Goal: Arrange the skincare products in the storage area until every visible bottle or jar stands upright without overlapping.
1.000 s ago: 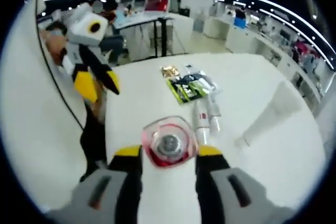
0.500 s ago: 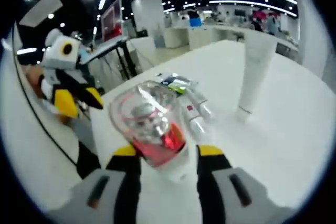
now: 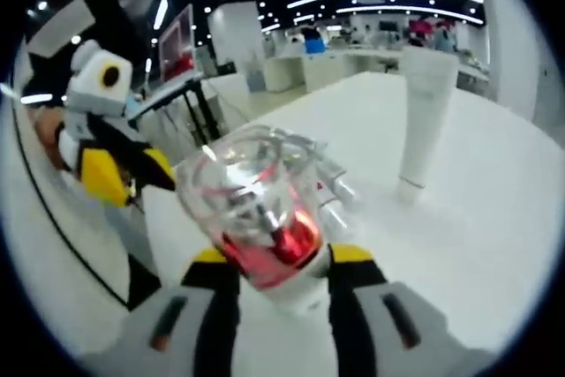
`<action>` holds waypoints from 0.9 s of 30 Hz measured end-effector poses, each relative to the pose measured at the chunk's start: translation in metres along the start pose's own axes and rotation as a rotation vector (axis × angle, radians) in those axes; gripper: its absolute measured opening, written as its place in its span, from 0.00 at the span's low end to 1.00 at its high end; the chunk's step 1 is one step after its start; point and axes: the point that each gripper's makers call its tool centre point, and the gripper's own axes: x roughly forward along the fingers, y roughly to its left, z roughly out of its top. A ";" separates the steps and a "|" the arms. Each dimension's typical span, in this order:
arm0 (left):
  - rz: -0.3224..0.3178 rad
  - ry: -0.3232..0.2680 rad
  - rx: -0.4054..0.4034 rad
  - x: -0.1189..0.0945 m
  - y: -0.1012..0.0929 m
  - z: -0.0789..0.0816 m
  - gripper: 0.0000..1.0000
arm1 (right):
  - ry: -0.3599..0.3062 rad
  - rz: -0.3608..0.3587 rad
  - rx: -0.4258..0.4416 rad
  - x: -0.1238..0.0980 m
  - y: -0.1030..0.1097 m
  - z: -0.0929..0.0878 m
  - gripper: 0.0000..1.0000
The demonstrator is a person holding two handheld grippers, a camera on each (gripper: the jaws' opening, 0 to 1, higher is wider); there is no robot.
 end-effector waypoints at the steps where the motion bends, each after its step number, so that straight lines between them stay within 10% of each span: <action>1: 0.000 -0.002 0.001 0.000 0.000 0.001 0.31 | -0.006 -0.003 -0.014 0.001 0.000 0.000 0.35; 17: 0.045 -0.009 -0.058 0.001 0.012 0.003 0.28 | -0.012 0.019 -0.112 -0.014 -0.007 0.008 0.31; 27: 0.061 -0.003 -0.025 -0.002 0.015 0.002 0.28 | -0.039 -0.012 -0.084 -0.028 -0.049 0.027 0.32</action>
